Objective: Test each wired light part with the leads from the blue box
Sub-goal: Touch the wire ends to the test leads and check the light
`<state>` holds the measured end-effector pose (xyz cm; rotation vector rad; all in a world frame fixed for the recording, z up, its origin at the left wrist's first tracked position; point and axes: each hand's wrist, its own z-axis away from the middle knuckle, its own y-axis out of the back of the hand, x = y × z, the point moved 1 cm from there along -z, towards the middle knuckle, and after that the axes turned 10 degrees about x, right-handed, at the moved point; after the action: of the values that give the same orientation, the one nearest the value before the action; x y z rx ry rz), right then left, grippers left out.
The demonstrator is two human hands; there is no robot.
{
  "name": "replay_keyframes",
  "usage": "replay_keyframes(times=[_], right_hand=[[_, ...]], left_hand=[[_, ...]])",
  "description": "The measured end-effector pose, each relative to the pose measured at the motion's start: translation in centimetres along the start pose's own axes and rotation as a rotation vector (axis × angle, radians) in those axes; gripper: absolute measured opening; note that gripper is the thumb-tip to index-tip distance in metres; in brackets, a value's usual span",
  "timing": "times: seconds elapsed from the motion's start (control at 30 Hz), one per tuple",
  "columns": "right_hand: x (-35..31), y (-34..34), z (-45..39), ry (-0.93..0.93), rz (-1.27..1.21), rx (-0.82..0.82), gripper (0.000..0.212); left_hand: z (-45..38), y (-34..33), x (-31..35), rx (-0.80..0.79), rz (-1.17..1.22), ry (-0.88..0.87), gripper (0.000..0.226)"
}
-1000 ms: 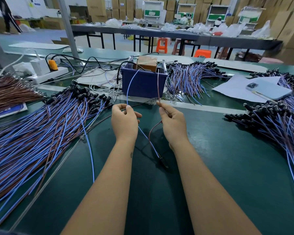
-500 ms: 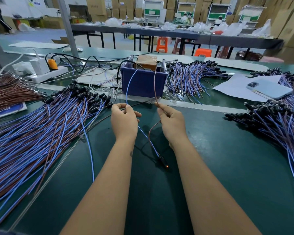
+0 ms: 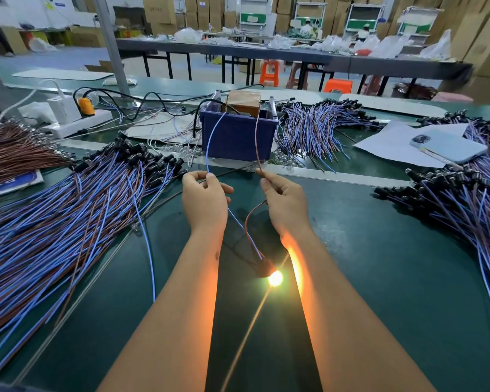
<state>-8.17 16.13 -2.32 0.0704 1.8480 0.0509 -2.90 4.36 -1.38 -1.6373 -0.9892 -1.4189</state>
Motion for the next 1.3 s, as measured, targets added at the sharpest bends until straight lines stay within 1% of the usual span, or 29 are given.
replay_keyframes(times=[0.63, 0.93, 1.0, 1.07, 1.17, 1.23, 1.3], right_hand=[[0.2, 0.0, 0.0, 0.014, 0.016, -0.005, 0.026], [0.1, 0.0, -0.1, 0.020, 0.020, -0.005, 0.026], [-0.1, 0.0, 0.0, 0.037, 0.007, 0.014, 0.026], [-0.5, 0.0, 0.2, 0.091, 0.005, 0.043, 0.023], [-1.3, -0.3, 0.8, 0.129, -0.023, 0.051, 0.009], [-1.7, -0.5, 1.2, 0.139, -0.041, 0.048, 0.017], [-2.0, -0.6, 1.5, 0.158, -0.046, 0.025, 0.018]], left_hand=[[0.2, 0.1, 0.3, 0.006, 0.024, 0.008, 0.008], [0.2, 0.1, 0.2, -0.003, 0.036, 0.002, 0.010], [0.3, 0.1, 0.3, -0.050, 0.025, -0.028, 0.012], [0.5, -0.1, 0.3, -0.140, 0.031, -0.060, 0.011], [0.9, -0.6, 0.3, -0.293, 0.054, -0.083, 0.008], [1.0, -0.8, 0.3, -0.344, 0.065, -0.096, 0.011], [1.1, -0.9, 0.4, -0.360, 0.107, -0.080, 0.015]])
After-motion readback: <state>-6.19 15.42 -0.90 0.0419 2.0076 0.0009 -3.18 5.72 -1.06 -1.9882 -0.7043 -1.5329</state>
